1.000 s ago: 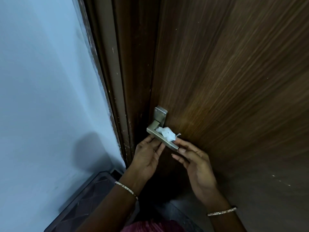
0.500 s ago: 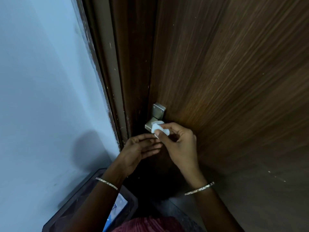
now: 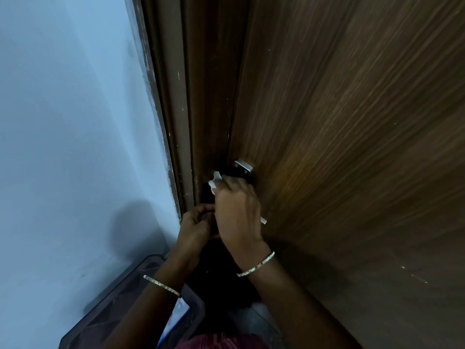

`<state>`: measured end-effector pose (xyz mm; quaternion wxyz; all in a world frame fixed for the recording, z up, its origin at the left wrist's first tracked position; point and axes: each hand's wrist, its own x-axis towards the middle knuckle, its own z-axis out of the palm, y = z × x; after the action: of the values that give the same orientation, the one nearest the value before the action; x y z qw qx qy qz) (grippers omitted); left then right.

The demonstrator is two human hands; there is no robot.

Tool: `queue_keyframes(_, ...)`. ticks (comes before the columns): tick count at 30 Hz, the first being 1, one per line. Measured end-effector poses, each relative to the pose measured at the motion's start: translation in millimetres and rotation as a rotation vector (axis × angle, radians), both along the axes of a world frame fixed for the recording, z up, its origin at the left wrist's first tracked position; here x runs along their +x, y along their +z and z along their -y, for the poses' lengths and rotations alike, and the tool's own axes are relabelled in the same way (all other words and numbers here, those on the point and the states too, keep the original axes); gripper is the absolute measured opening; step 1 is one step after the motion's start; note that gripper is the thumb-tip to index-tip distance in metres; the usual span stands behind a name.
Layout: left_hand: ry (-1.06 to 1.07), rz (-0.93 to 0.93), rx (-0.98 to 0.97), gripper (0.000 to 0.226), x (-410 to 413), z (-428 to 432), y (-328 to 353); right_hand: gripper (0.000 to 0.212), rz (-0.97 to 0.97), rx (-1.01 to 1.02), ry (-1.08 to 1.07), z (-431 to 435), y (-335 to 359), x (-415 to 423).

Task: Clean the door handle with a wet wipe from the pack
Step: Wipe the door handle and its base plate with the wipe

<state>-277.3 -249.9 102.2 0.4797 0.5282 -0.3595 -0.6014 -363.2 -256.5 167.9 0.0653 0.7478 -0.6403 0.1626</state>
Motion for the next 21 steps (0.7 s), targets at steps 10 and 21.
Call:
queue_keyframes(10, 0.008, 0.044, 0.024, 0.023, 8.5, 4.3, 2.3, 0.022, 0.203, 0.115, -0.078, -23.9, 14.7, -34.5)
queue_keyframes(21, -0.039, 0.169, -0.112, 0.021, 9.5, 3.4, 10.4, 0.022, 0.263, -0.117, -0.029, -65.5, -13.0, -71.4)
